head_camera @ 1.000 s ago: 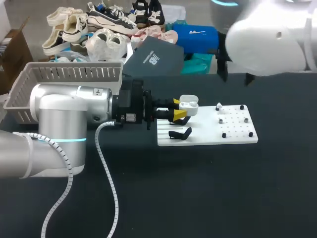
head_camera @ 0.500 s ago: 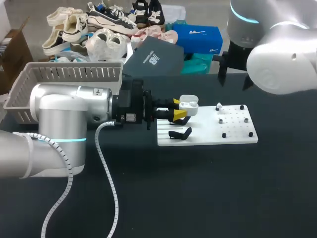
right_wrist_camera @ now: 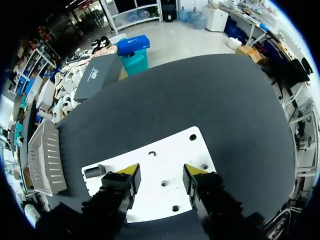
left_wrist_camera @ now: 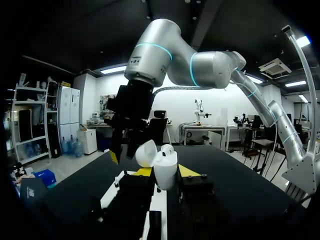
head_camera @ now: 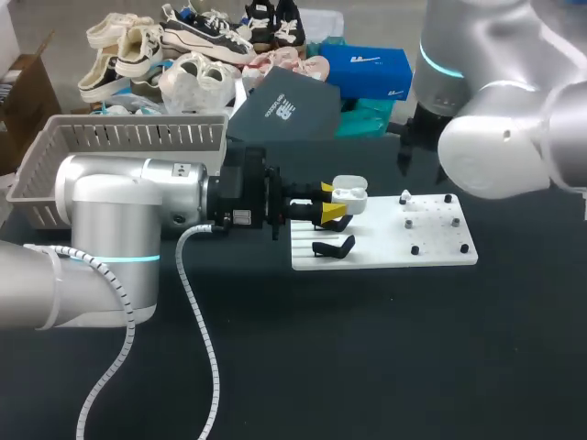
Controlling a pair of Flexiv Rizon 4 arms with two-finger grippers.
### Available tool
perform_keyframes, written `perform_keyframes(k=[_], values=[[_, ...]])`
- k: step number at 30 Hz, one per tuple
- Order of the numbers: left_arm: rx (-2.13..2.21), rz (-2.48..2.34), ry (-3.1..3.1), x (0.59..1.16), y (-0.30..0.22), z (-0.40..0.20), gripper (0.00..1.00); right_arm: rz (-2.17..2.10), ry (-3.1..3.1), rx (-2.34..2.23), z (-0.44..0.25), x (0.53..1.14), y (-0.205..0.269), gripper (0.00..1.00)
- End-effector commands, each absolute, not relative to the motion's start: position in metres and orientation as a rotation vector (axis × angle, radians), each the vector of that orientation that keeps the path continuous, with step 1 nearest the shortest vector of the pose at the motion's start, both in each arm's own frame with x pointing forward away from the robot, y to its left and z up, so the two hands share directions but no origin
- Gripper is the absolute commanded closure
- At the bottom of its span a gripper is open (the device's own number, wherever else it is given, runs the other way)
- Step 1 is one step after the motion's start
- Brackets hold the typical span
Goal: Pick up each earbud case from the left stands, insert the matching earbuds, close the lid, and place the case in the box.
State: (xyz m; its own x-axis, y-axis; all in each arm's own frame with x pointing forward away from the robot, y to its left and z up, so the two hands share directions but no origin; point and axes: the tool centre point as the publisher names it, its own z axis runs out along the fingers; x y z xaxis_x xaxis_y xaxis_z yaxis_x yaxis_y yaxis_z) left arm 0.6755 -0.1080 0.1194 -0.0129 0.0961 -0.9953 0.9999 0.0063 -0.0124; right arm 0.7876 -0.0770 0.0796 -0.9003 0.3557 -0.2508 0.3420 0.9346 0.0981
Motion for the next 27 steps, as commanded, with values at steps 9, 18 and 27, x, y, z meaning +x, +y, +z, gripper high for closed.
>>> perform_keyframes(k=[9, 18, 27], values=[[1.267, -1.166, 1.291, 0.676, -0.109, 0.119, 1.00, 0.130, 2.851, 0.552, 0.059, 0.792, -0.073, 0.49], [1.267, -1.166, 1.291, 0.676, -0.109, 0.119, 1.00, 0.182, 2.858, 0.568, 0.048, 0.786, -0.069, 0.55], [1.267, -1.166, 1.291, 0.676, -0.109, 0.119, 1.00, 0.206, 2.870, 0.554, 0.040, 0.785, -0.062, 0.56]])
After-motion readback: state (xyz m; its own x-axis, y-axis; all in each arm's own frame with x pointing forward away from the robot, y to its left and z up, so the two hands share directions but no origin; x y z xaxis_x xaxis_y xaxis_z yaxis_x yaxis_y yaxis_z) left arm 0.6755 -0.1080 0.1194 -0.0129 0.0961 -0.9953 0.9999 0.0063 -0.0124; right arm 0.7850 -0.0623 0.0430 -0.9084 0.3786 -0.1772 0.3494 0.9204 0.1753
